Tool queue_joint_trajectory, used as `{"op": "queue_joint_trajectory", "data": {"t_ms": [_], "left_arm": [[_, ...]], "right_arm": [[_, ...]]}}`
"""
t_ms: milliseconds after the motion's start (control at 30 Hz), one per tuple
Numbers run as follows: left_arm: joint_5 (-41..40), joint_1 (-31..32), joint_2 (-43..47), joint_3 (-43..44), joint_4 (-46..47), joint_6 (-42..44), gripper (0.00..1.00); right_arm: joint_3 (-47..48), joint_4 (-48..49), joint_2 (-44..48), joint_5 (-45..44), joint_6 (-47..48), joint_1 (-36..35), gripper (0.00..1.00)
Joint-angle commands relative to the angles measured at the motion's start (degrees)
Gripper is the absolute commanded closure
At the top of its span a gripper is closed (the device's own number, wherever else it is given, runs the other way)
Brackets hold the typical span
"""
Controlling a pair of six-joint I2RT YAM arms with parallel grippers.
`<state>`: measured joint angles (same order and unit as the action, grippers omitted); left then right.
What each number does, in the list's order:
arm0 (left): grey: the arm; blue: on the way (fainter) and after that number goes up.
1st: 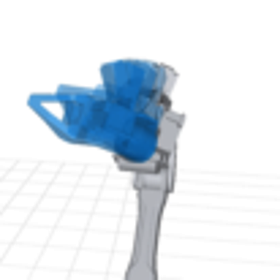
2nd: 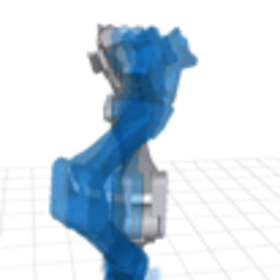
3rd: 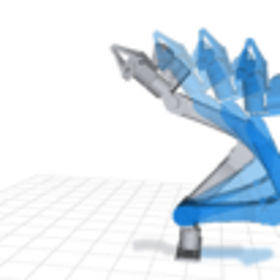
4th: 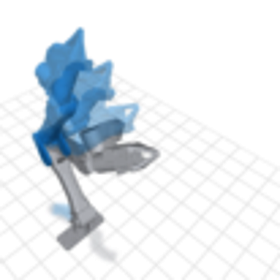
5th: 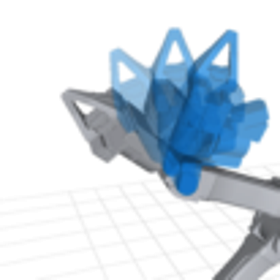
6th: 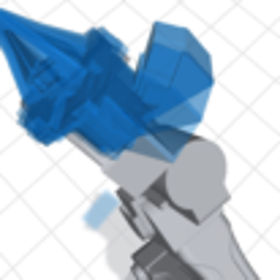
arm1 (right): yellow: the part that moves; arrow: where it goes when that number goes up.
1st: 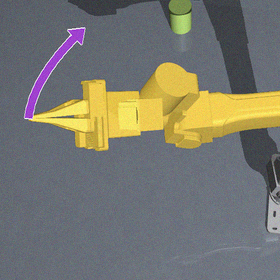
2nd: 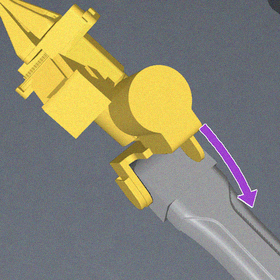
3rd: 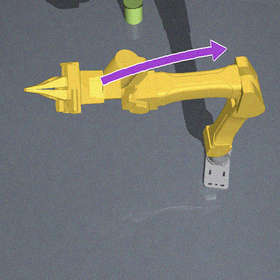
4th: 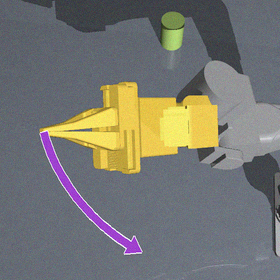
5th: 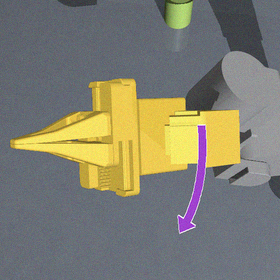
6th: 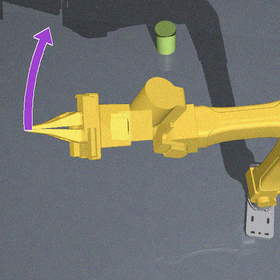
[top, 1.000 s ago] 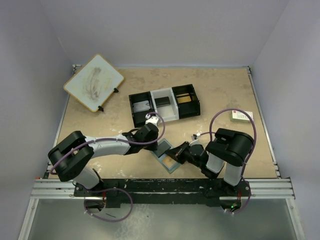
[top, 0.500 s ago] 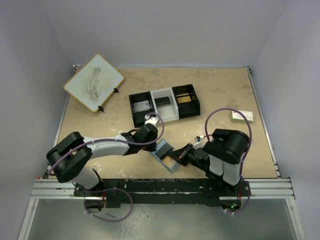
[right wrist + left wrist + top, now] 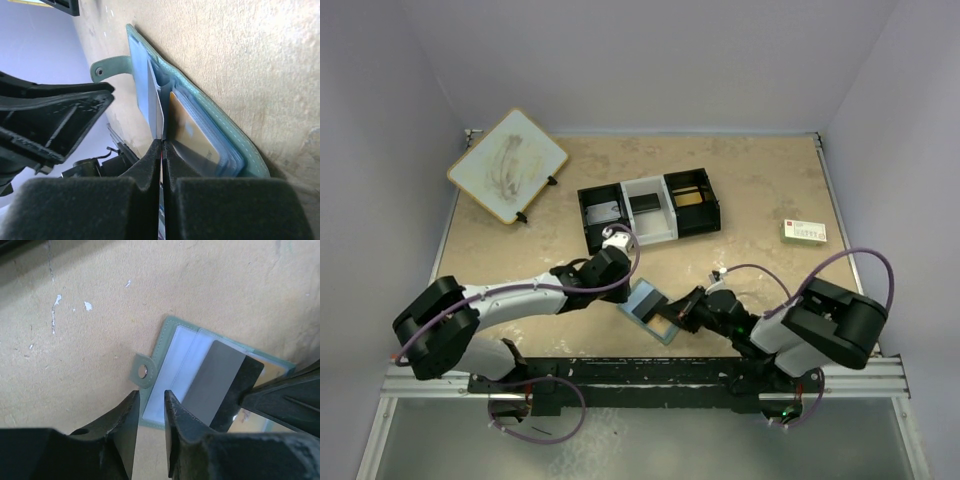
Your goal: Take the credit cards out of the card holder
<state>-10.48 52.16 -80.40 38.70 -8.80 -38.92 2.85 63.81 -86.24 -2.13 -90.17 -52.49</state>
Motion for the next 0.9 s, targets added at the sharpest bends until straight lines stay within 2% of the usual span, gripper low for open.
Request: {"op": "queue_joint_trajectory", "data": {"t_ms": [0, 200, 333, 367, 500, 667, 733, 867], "left_arm": [[0.0, 0.1, 4.6, 2.6, -0.1, 0.4, 0.74], [8.0, 0.2, 2.9, 3.8, 5.0, 1.8, 0.68], [11.0, 1.0, -0.6, 2.5, 10.7, 0.0, 0.67], [11.1, 1.4, -1.4, 2.3, 11.2, -0.2, 0.67], [10.3, 3.8, -4.0, 1.9, 12.6, -0.5, 0.67], [3.0, 5.4, -7.1, 3.0, 6.2, 0.3, 0.70], [1.6, 5.4, -6.2, 2.3, 6.0, 0.3, 0.71], [0.1, 5.4, -2.7, 1.9, 5.9, 0.2, 0.70]], "right_arm": [[1.4, -12.8, 5.6, -0.6, 2.2, -0.2, 1.00], [2.3, -21.9, 12.3, -1.0, 4.8, -0.1, 1.00], [1.8, -25.2, 15.5, -1.6, 5.4, -0.1, 0.94], [1.5, -25.5, 16.3, -1.8, 5.4, -0.1, 0.89], [1.7, -27.2, 19.1, -2.9, 5.9, -0.1, 0.83], [0.5, -26.6, 22.6, -5.1, 3.8, -0.1, 0.72], [0.1, -26.1, 23.5, -6.1, 2.5, -0.1, 0.68], [0.8, -25.7, 24.3, -5.8, 4.6, -0.1, 0.66]]}}
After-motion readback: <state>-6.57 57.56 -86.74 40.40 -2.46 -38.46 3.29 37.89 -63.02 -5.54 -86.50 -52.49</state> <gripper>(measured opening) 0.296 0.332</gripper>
